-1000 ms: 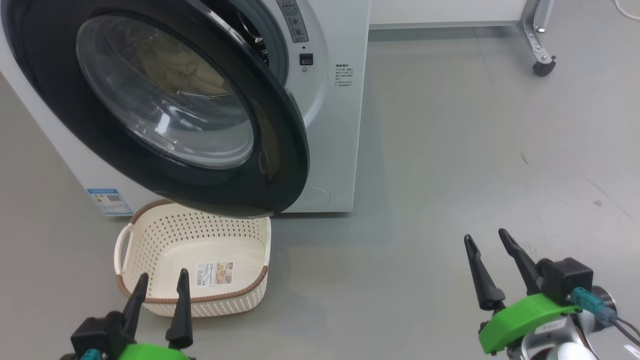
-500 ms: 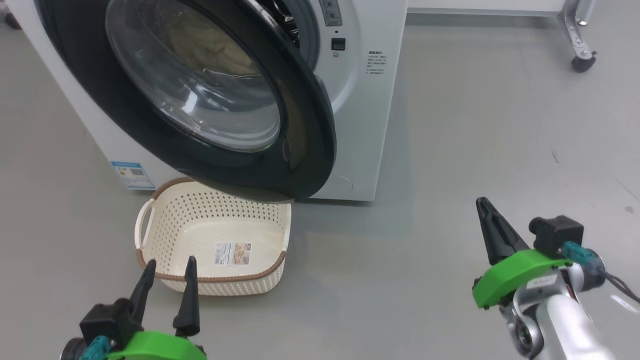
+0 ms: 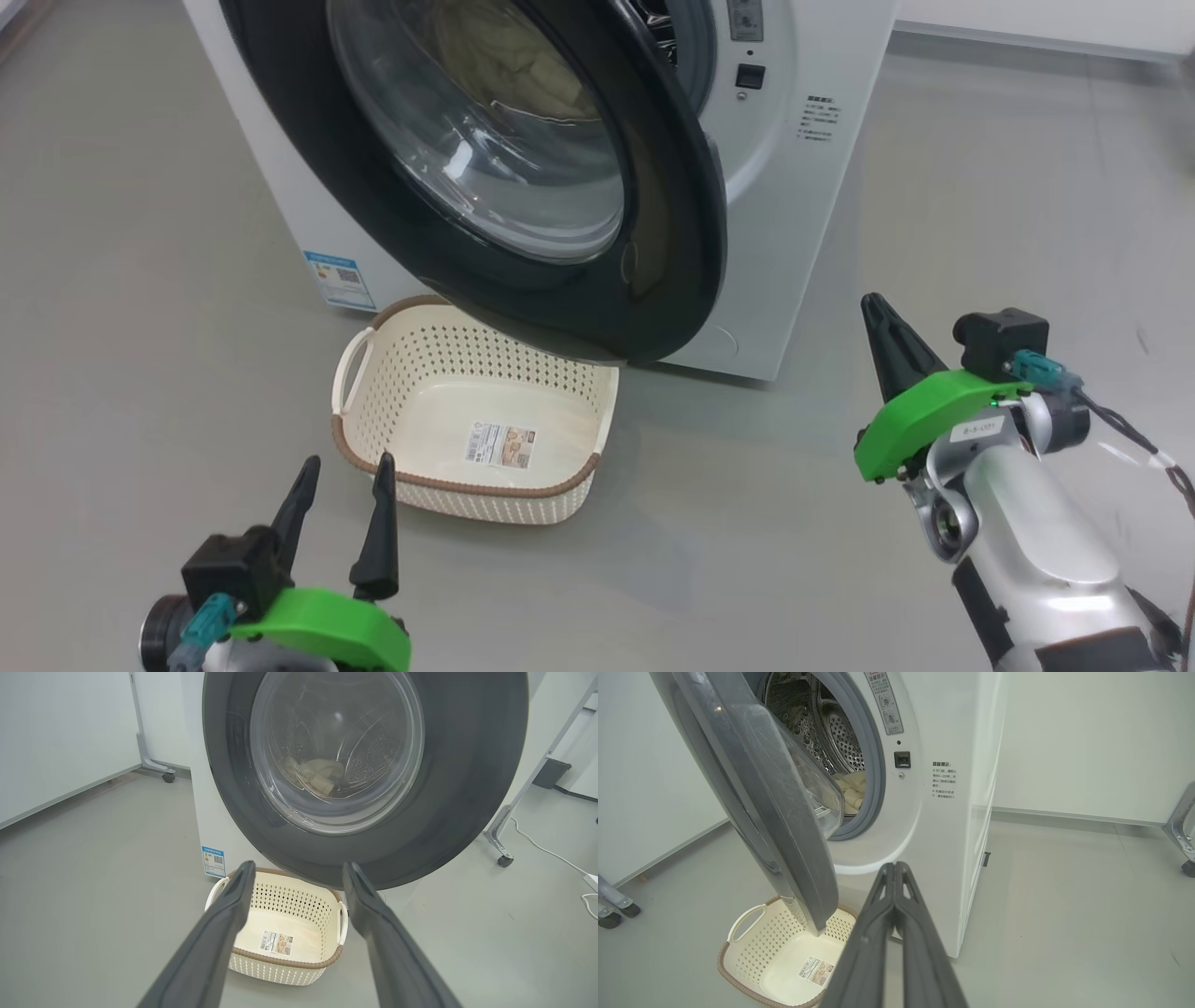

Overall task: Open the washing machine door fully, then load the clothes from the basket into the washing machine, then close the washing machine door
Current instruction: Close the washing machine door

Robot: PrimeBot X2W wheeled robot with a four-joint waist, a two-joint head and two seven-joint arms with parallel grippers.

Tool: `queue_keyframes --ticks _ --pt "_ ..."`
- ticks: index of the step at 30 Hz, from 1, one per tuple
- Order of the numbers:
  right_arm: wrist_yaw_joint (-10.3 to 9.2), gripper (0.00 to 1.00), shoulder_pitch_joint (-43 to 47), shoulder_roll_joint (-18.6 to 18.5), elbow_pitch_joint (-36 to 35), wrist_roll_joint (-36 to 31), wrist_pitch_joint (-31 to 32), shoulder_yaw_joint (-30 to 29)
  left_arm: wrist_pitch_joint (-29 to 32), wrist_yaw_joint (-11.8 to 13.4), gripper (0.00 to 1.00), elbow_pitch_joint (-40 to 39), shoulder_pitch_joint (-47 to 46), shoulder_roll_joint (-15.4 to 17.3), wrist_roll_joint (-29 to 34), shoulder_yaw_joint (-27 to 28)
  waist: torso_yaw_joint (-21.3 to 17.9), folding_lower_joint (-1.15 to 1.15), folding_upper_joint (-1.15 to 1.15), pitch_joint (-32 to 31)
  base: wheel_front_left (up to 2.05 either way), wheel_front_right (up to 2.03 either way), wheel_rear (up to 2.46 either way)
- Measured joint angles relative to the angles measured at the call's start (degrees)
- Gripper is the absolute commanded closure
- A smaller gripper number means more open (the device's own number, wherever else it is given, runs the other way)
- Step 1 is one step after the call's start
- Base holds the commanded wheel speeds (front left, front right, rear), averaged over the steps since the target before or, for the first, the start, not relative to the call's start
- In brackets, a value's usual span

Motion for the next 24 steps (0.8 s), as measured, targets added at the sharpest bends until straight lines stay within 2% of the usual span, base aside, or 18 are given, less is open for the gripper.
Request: queue_keyframes --ticks 5,9,17,20,24 --pt "0.0 1.0 -3.3 0.0 3.8 1.7 -0.9 1.4 -0.5 0.0 0.0 1.0 -0.2 -0.6 0.0 -0.1 1.9 0.0 0.0 -0.3 0.0 0.0 0.0" --pt "0.0 1.0 -4.8 0.0 4.0 2.1 -1.3 2.2 -0.6 0.0 0.0 1.4 -0.2 -0.6 0.0 -0.1 2.5 0.0 0.0 -0.6 0.0 0.0 0.0" --pt "0.0 1.0 -10.6 -0.7 -9.2 0.7 -1.5 1.9 -1.5 0.0 0.0 1.4 -0.2 -0.6 -0.2 0.1 2.4 0.0 0.0 -0.6 0.0 0.0 0.0" --pt "0.0 1.0 -14.0 -1.2 -13.3 0.3 -1.5 3.6 -1.6 0.0 0.0 1.4 -0.2 -0.6 -0.2 0.1 2.9 0.0 0.0 -0.6 0.0 0.0 0.0" --pt "0.0 1.0 -15.7 -1.2 -15.4 0.3 -1.2 7.2 -1.7 0.0 0.0 1.4 -0.3 -0.6 -0.2 0.1 3.5 0.0 0.0 -0.5 0.0 0.0 0.0"
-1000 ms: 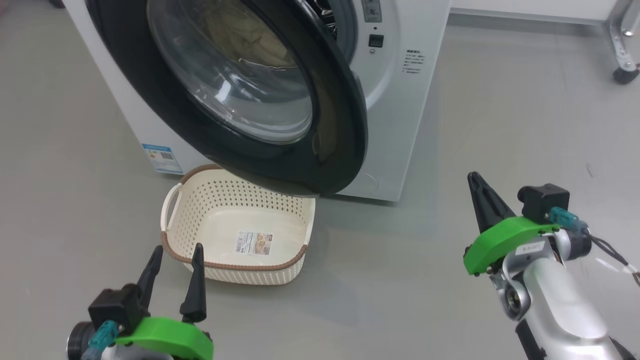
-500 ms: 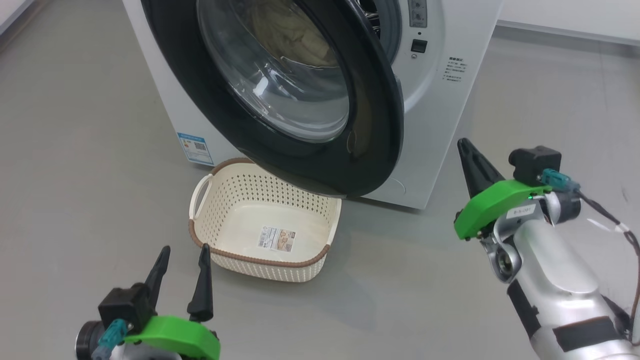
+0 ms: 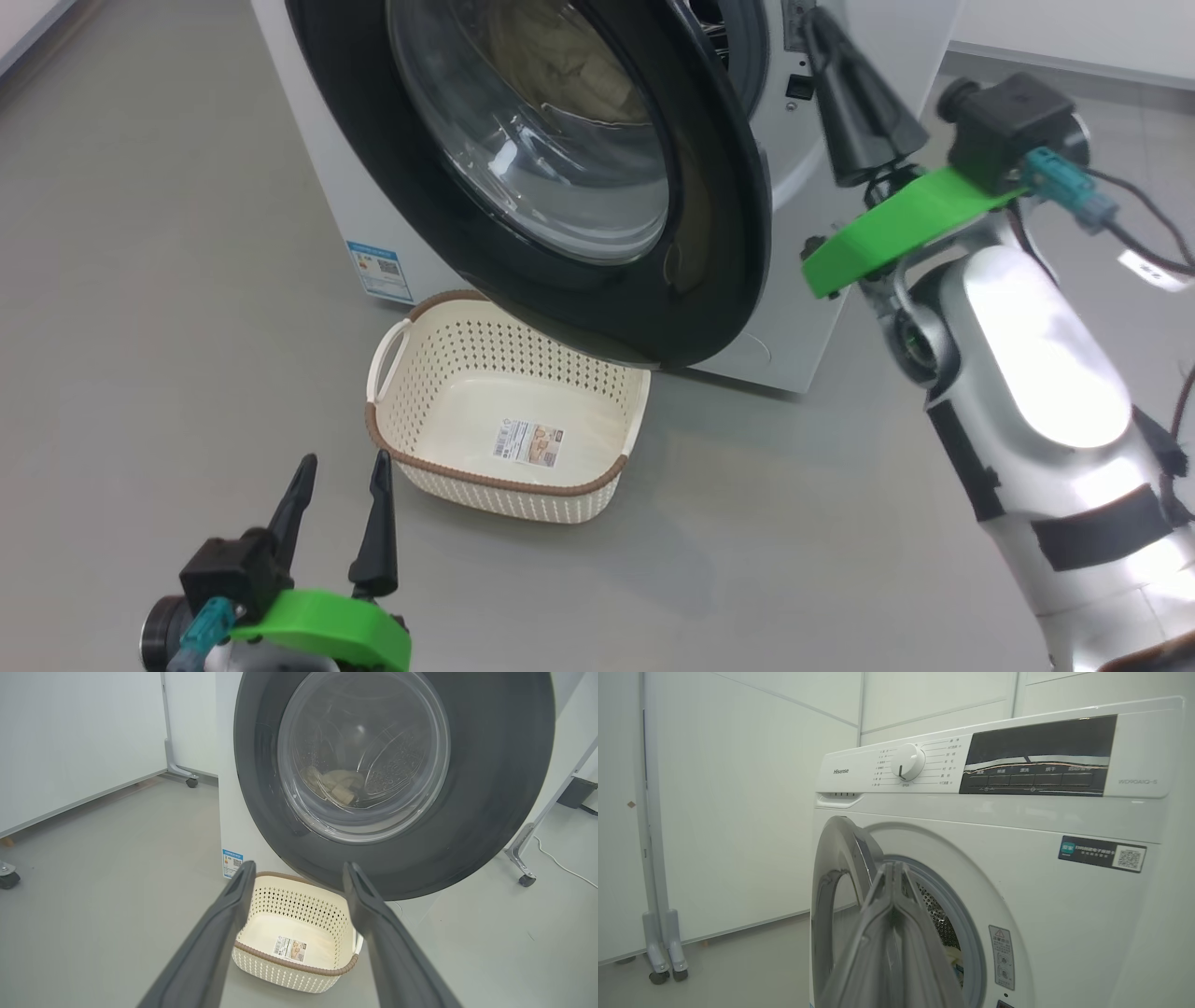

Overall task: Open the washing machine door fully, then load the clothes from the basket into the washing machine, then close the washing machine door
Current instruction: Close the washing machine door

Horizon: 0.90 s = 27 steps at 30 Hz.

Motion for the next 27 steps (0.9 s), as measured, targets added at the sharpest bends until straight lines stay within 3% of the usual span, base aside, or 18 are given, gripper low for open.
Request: queue_keyframes --ticks 5,12,21,27 --pt "0.0 1.0 0.4 0.1 0.4 1.4 2.0 6.2 -0.3 0.0 0.0 0.0 -0.7 -0.1 0.0 0.0 1.3 0.0 0.0 0.5 0.0 0.0 0.0" --pt "0.0 1.0 4.5 0.2 8.1 5.0 2.2 10.0 -0.8 0.0 0.0 0.1 -1.8 -0.5 0.0 -0.1 3.7 0.0 0.0 1.7 0.0 0.0 0.0" --pt "0.0 1.0 4.4 0.1 20.1 7.6 1.0 11.5 -1.4 -0.2 0.0 1.4 -3.7 -1.7 0.2 -0.7 6.4 0.0 0.0 4.0 0.0 0.0 0.0" --pt "0.0 1.0 2.5 -0.1 24.3 8.3 0.3 11.7 -1.9 -1.0 0.0 2.6 -4.9 -3.1 0.5 -1.8 7.9 0.0 0.0 5.1 0.0 0.0 0.0"
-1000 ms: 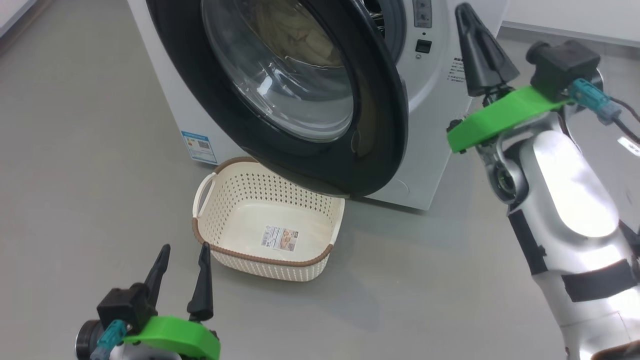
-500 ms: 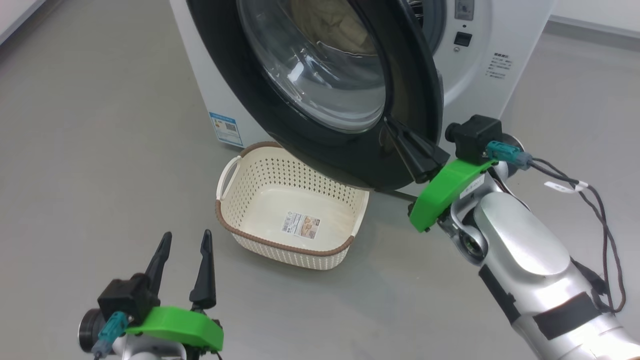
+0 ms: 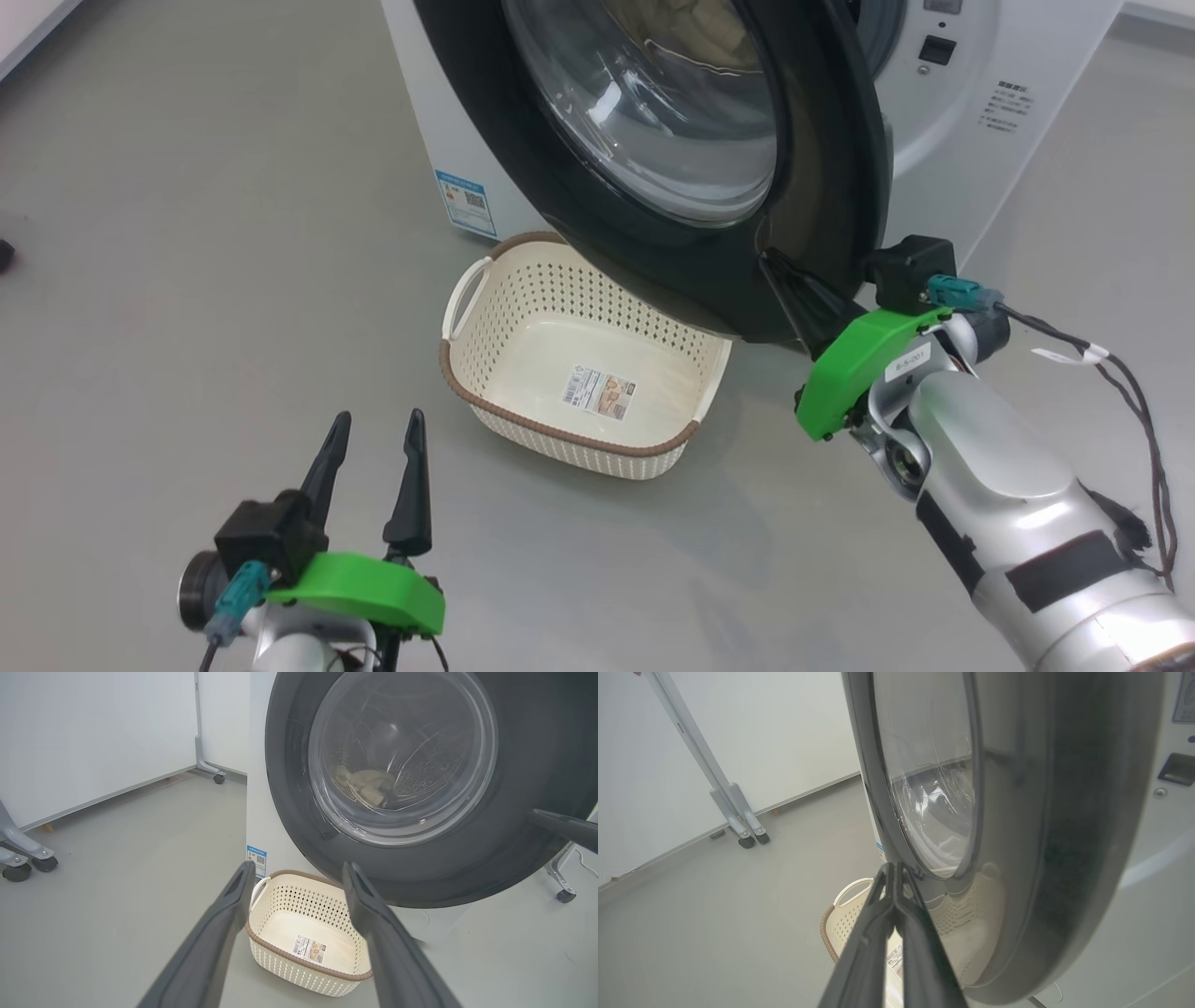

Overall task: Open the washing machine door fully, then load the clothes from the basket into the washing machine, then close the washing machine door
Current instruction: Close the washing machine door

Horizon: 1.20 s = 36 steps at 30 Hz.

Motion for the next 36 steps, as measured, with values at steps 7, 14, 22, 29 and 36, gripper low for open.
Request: queue_keyframes --ticks 7,14,22,29,36 --pt "0.0 1.0 -2.4 -1.9 1.8 -0.1 -0.4 -1.0 -0.4 -0.5 0.0 0.8 -1.9 -0.8 1.0 -0.1 0.6 0.0 0.0 1.7 0.0 0.0 0.0" --pt "0.0 1.0 -2.9 -3.0 1.1 -0.9 -0.4 -2.5 -0.5 -0.6 0.0 1.2 -2.8 -2.0 1.7 0.0 0.7 0.0 0.0 3.0 0.0 0.0 0.0" --pt "0.01 1.0 -4.2 -5.1 0.1 -2.3 -0.4 -4.8 -0.7 -1.2 0.0 1.6 -4.1 -3.3 3.4 0.1 1.0 0.0 0.0 5.2 0.0 0.0 0.0" --pt "0.01 1.0 -8.5 -8.3 0.4 -3.3 -0.4 -8.0 -0.7 -2.9 0.0 1.2 -6.9 -6.2 5.4 0.4 2.0 0.0 0.0 8.5 0.0 0.0 0.0" --pt "0.01 1.0 -12.3 -10.7 2.3 -4.3 -0.4 -11.4 -0.7 -4.5 0.0 1.4 -8.2 -8.3 7.7 1.6 4.2 0.0 0.0 10.9 0.0 0.0 0.0"
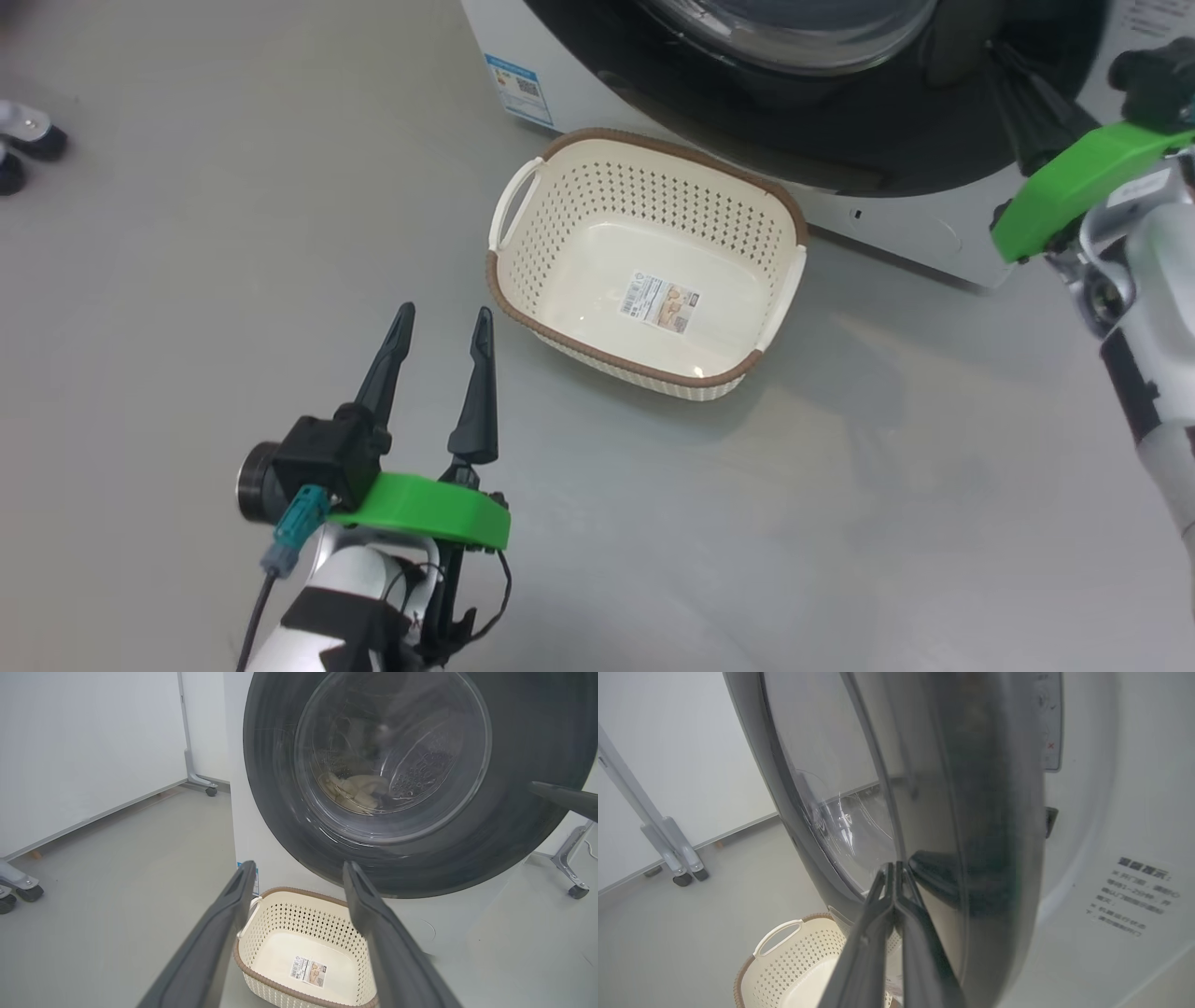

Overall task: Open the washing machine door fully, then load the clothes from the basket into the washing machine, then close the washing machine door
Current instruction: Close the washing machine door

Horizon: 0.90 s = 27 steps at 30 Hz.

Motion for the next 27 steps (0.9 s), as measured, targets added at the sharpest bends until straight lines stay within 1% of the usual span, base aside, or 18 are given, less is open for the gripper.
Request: queue_keyframes --ticks 3,7,11,15,17,22,27 --pt "0.0 1.0 -1.4 -0.9 1.1 -0.2 0.0 -1.2 0.0 -0.9 0.0 0.2 -0.6 -0.7 0.3 0.4 1.1 0.0 0.0 0.7 0.0 0.0 0.0" --pt "0.0 1.0 -2.9 -1.4 2.6 -0.5 0.0 -2.4 0.0 -1.2 0.0 0.5 -0.7 -1.3 0.6 0.7 2.0 0.0 0.0 1.2 0.0 0.0 0.0" --pt "0.01 1.0 -4.5 -2.5 3.6 -0.5 0.0 -3.7 0.0 -2.1 0.0 0.8 -0.7 -1.9 1.1 1.2 3.2 0.0 0.0 1.5 0.0 0.0 0.0" --pt "0.02 1.0 -5.9 -3.5 4.9 -0.5 -0.1 -5.7 0.0 -2.2 0.0 0.9 -0.7 -2.2 1.3 1.8 3.9 0.0 0.0 1.5 0.0 0.0 0.0" --pt "0.02 1.0 -6.7 -3.9 5.5 -0.9 -0.1 -6.1 0.0 -2.6 0.0 0.9 -0.7 -2.2 1.7 2.2 4.1 0.0 0.0 1.7 0.0 0.0 0.0" --pt "0.05 1.0 -7.0 -3.9 6.1 -1.0 -0.1 -6.2 0.0 -2.6 0.0 0.9 -0.6 -2.5 2.1 2.4 4.0 0.0 0.0 1.3 0.0 0.0 0.0" --pt "0.05 1.0 -7.0 -3.1 5.2 0.4 -0.1 -4.8 -0.1 -2.7 0.0 1.2 -0.6 -2.5 2.6 3.2 3.3 0.0 0.0 0.8 0.0 0.0 0.0"
